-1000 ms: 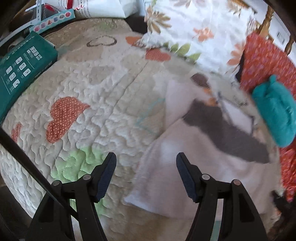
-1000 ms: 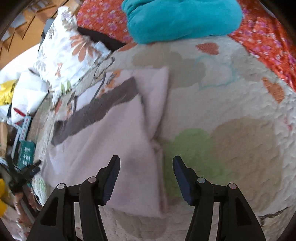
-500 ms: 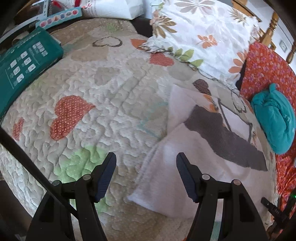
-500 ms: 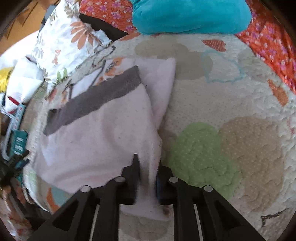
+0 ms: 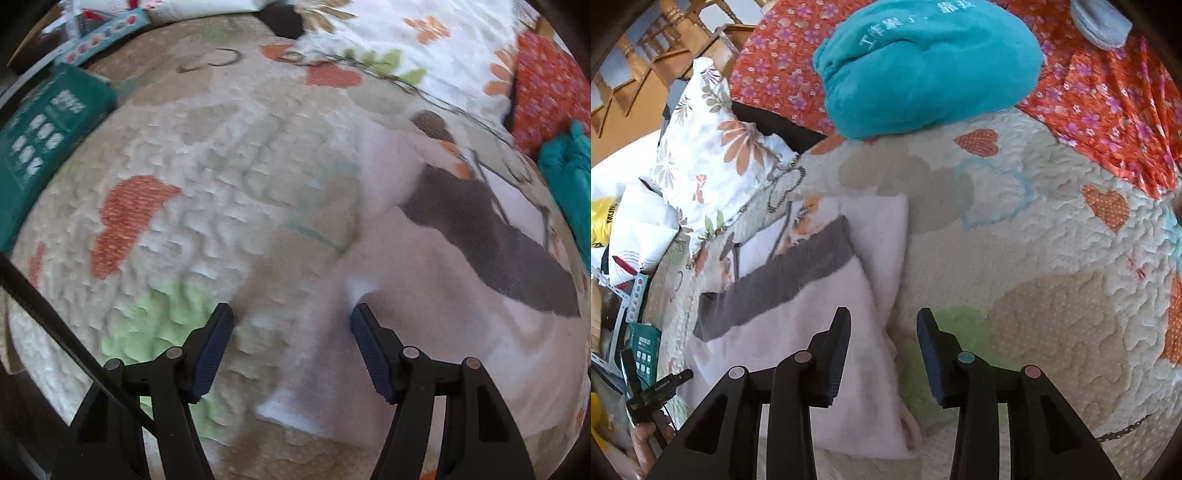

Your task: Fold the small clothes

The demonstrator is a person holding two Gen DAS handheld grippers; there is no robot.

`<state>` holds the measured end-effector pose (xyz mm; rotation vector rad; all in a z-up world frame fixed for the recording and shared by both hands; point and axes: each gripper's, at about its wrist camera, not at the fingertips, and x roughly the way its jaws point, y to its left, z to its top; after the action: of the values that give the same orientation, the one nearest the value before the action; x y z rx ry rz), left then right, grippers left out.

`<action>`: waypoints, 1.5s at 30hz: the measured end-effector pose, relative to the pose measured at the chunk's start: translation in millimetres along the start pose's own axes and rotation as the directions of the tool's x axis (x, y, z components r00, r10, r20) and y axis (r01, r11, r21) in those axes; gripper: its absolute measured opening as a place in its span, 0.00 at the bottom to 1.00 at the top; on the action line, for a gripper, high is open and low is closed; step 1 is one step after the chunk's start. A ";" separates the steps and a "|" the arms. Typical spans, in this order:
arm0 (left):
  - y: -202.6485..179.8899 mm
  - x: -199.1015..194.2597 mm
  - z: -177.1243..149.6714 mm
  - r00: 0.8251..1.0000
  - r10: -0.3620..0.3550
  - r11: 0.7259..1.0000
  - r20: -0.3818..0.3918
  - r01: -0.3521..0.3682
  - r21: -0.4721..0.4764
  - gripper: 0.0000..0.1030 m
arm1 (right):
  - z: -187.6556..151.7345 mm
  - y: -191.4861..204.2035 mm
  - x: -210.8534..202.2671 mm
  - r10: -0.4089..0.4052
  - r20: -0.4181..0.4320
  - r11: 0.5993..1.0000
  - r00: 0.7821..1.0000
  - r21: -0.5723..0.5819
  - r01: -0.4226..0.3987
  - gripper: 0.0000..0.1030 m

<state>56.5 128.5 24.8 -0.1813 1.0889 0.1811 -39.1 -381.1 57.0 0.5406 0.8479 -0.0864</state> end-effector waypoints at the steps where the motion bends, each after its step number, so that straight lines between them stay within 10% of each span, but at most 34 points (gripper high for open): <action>1: 4.0 -1.0 2.0 1.000 0.021 1.000 0.008 -0.021 -0.015 0.64 | -0.7 6.2 0.0 -0.005 0.009 1.000 1.000 -0.019 0.005 0.39; 7: 45.9 -33.7 16.2 0.997 -0.034 0.989 0.071 0.043 -0.141 0.64 | -14.0 62.1 3.4 -0.063 0.041 0.972 0.997 -0.224 0.071 0.39; 12: 55.2 -52.4 34.9 0.988 -0.092 0.982 0.125 0.111 -0.152 0.64 | -20.1 134.3 17.2 0.045 -0.038 0.937 0.998 -0.345 -0.055 0.39; 20: 62.5 -54.6 68.8 0.977 -0.159 0.957 0.140 0.187 -0.222 0.64 | -27.8 282.9 116.8 0.122 -0.255 0.821 0.959 -0.517 -0.242 0.18; 25: 74.5 -40.6 82.5 0.981 -0.150 0.946 0.125 0.179 -0.271 0.64 | -34.8 337.9 204.1 0.006 -0.348 0.791 0.937 -0.572 -0.217 0.17; 32: 85.8 -32.9 86.9 0.987 -0.106 0.945 0.120 0.137 -0.297 0.64 | -11.4 384.2 256.9 -0.055 -0.357 0.743 0.932 -0.638 -0.201 0.19; 38: 88.2 -25.5 84.0 0.992 -0.072 0.956 0.100 0.097 -0.278 0.64 | 18.0 375.3 208.6 0.105 -0.338 0.768 0.935 -0.570 -0.293 0.19; 45: 85.6 -23.4 81.6 0.990 -0.112 0.940 0.088 0.134 -0.314 0.64 | -44.4 380.0 199.5 0.066 -0.440 0.678 0.896 -0.639 -0.364 0.19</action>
<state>96.1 229.4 77.7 -0.5297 0.9711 0.2489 170.8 -4.3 46.6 -0.0998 1.1088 0.5855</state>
